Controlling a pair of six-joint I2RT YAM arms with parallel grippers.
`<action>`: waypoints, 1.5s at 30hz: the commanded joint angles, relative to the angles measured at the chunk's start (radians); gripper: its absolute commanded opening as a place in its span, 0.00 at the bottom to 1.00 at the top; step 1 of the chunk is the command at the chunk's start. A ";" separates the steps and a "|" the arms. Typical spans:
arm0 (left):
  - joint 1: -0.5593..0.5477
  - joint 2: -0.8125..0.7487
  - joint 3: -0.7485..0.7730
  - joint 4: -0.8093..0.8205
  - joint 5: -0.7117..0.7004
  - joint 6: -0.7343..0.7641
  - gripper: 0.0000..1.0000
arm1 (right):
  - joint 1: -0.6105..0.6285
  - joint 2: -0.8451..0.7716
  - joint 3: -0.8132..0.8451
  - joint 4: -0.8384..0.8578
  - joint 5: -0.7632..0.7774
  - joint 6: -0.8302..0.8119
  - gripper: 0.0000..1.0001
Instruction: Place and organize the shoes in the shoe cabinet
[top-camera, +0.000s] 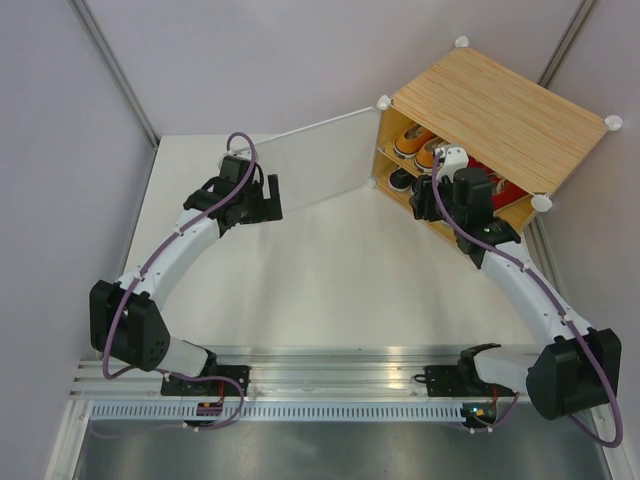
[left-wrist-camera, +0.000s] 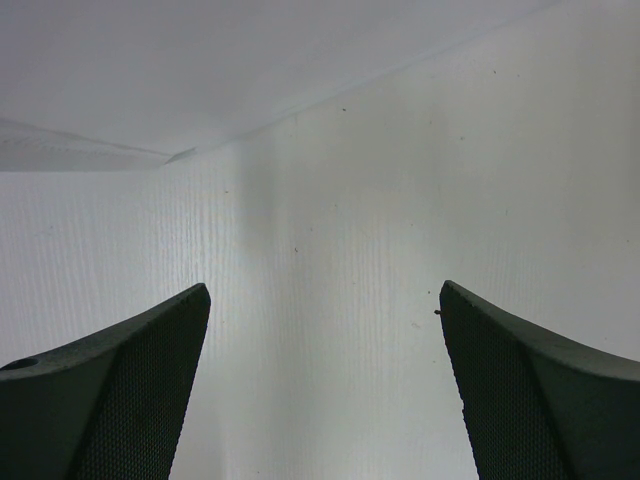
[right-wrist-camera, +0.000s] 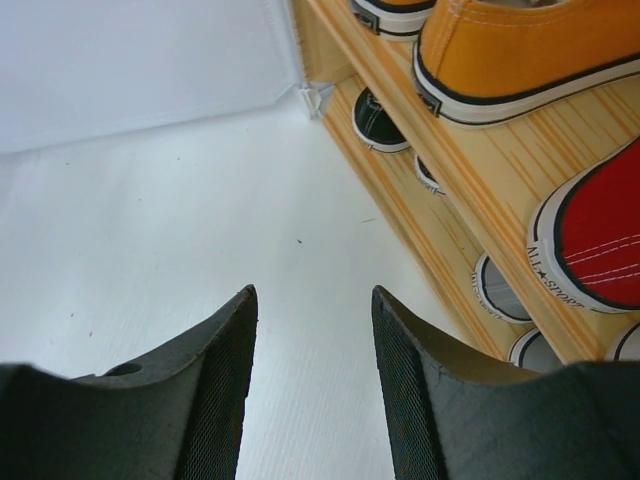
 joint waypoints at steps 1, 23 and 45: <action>0.005 -0.015 0.012 0.004 0.020 -0.029 0.98 | -0.005 -0.026 -0.003 -0.020 -0.097 -0.030 0.55; 0.005 -0.009 0.006 0.004 -0.017 -0.025 0.98 | 0.165 0.345 0.006 0.369 0.554 0.125 0.50; 0.007 0.008 0.006 0.007 0.000 -0.039 0.98 | 0.277 0.808 0.259 0.530 1.175 0.147 0.50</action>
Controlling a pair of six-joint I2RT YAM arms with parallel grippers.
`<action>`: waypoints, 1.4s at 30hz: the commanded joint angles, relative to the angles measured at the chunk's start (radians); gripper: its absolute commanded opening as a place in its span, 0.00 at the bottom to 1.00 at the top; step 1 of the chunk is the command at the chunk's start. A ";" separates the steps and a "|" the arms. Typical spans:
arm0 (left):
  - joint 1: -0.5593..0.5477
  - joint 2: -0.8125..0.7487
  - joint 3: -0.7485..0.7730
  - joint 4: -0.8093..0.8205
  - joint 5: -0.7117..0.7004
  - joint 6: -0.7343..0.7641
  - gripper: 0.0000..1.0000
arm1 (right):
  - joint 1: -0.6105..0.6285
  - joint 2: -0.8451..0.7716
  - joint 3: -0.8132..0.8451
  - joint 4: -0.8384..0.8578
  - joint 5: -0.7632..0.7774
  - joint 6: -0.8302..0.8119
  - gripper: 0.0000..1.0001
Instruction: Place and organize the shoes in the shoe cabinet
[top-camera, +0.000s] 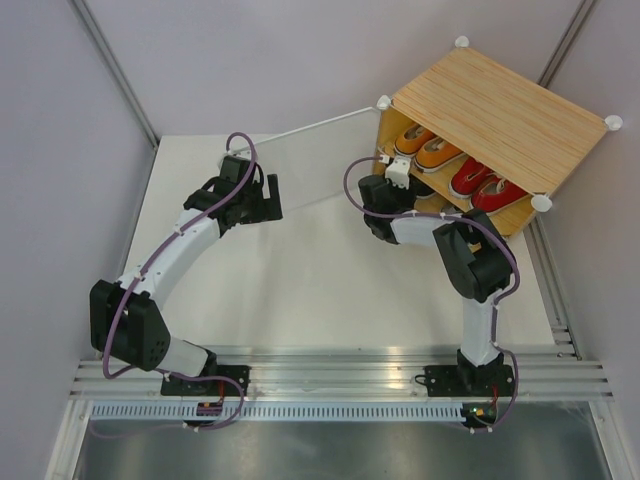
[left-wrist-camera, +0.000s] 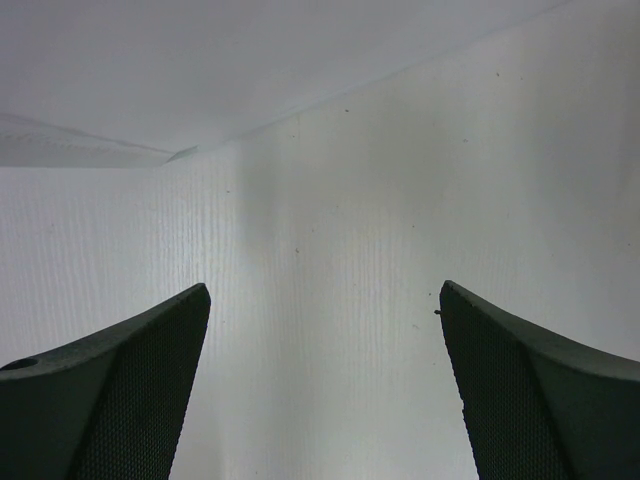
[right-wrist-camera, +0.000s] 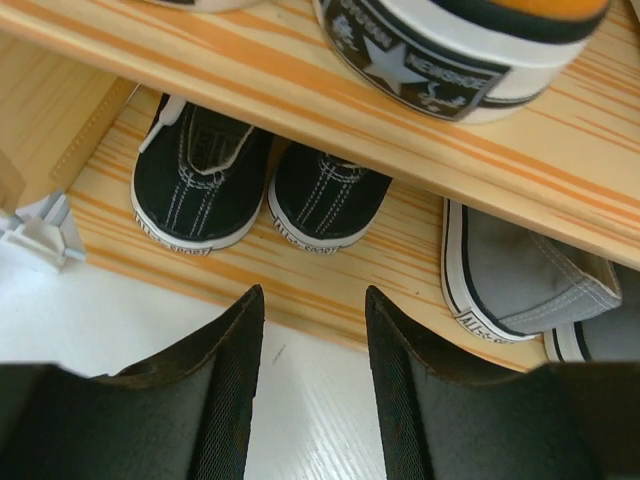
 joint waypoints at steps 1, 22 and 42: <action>0.005 0.004 0.006 0.007 0.008 -0.033 0.98 | -0.009 0.057 0.070 0.089 0.088 -0.051 0.50; 0.005 0.024 0.009 0.009 0.007 -0.034 0.98 | -0.082 0.175 0.254 -0.176 0.121 0.156 0.50; 0.005 0.023 0.012 0.010 -0.004 -0.029 0.98 | -0.082 0.138 0.237 -0.190 0.058 0.116 0.47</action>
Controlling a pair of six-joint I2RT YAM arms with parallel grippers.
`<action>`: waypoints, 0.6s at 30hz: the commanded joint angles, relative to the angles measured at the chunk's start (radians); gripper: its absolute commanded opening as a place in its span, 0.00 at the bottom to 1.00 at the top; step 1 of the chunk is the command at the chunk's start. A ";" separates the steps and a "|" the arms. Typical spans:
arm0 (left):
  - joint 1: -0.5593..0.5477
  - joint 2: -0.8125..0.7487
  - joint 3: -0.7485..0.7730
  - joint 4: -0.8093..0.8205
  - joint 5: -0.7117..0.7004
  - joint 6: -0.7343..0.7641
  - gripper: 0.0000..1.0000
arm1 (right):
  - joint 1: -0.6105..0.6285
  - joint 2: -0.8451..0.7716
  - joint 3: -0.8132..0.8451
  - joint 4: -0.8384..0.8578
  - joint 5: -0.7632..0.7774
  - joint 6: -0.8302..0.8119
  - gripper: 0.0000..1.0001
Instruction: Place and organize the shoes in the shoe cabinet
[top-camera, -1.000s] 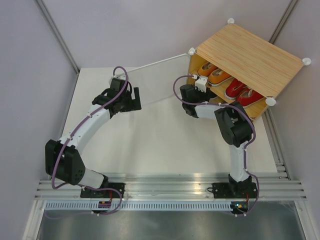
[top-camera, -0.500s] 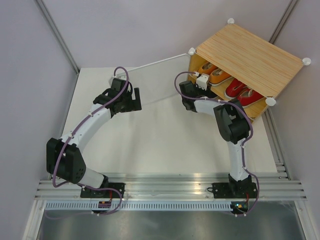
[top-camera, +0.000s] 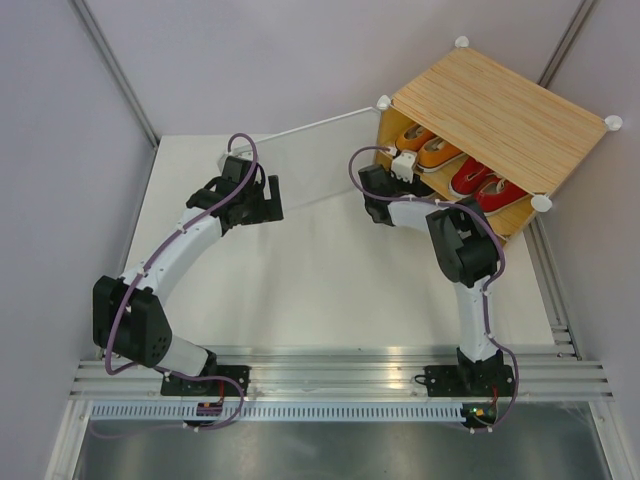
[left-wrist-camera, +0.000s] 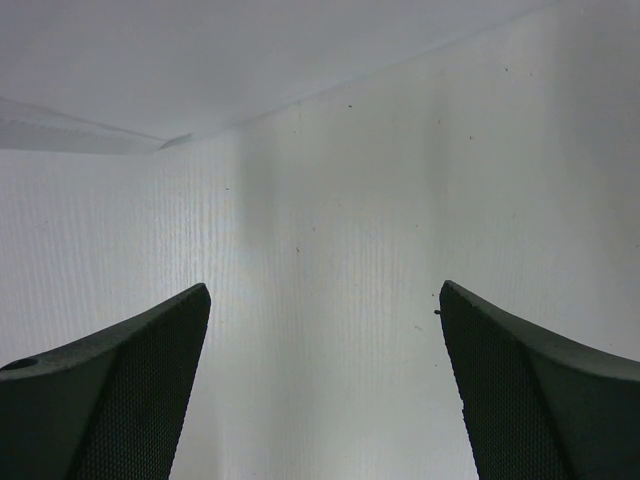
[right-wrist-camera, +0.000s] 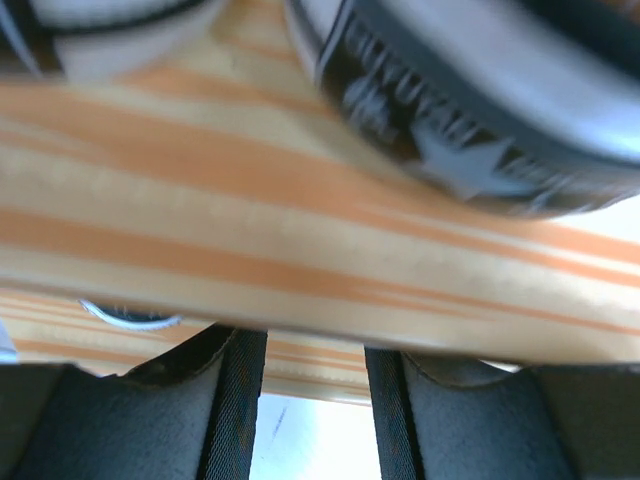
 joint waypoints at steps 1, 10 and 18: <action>0.007 0.006 0.012 0.010 -0.004 -0.018 0.98 | -0.006 -0.053 -0.018 0.044 -0.031 -0.051 0.47; 0.007 0.003 0.009 0.009 -0.004 -0.018 0.98 | 0.014 -0.197 -0.150 0.174 -0.436 -0.172 0.48; 0.005 0.003 0.013 0.010 0.013 -0.020 0.98 | -0.019 -0.168 -0.122 0.213 -0.769 -0.282 0.48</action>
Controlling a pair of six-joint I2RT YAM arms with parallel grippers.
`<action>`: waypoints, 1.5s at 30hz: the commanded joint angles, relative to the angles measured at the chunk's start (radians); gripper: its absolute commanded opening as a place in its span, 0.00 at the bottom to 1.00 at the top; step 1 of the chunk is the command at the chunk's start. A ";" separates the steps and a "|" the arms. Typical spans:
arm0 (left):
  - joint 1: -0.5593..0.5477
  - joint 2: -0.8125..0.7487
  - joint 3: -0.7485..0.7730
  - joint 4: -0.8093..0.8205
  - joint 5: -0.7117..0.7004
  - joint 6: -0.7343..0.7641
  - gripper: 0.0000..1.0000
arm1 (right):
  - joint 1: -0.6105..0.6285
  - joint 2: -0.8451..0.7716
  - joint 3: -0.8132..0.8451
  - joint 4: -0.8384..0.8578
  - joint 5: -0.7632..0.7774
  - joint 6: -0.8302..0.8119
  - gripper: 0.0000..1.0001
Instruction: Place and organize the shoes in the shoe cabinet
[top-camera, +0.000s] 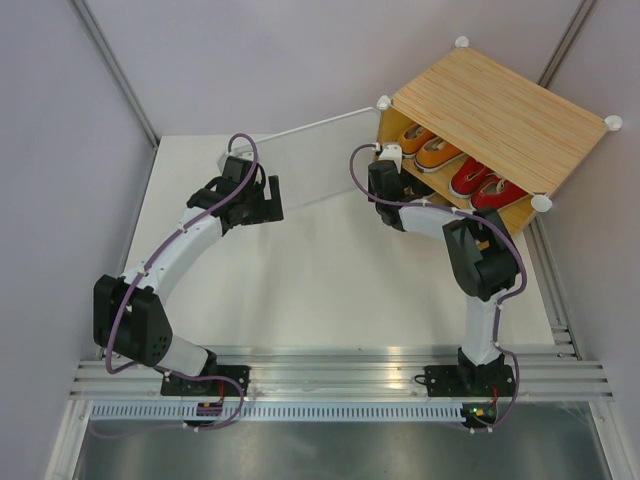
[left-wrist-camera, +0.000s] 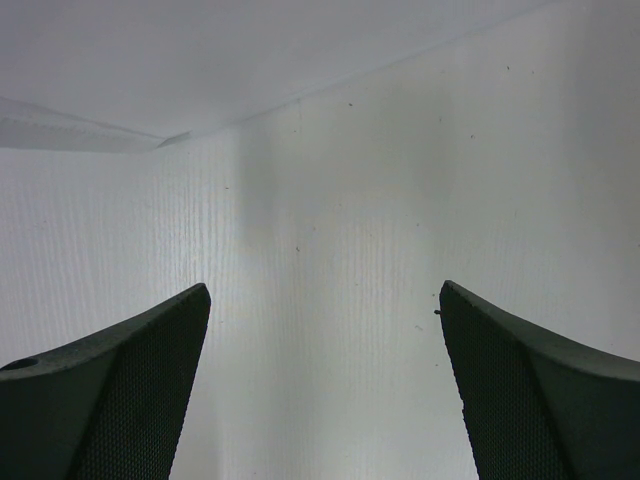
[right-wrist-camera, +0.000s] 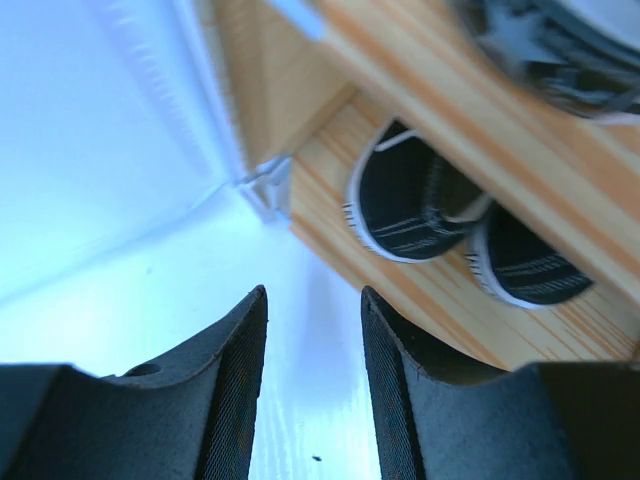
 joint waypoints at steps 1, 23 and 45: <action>0.007 -0.001 0.013 0.010 0.012 -0.020 0.98 | -0.025 0.009 0.044 0.038 -0.211 -0.059 0.48; 0.008 -0.012 0.018 0.009 -0.019 -0.014 0.98 | -0.127 0.178 0.288 -0.163 -0.210 -0.095 0.48; 0.007 -0.010 0.009 0.009 -0.034 -0.017 0.98 | -0.142 0.120 0.107 0.074 0.044 -0.457 0.50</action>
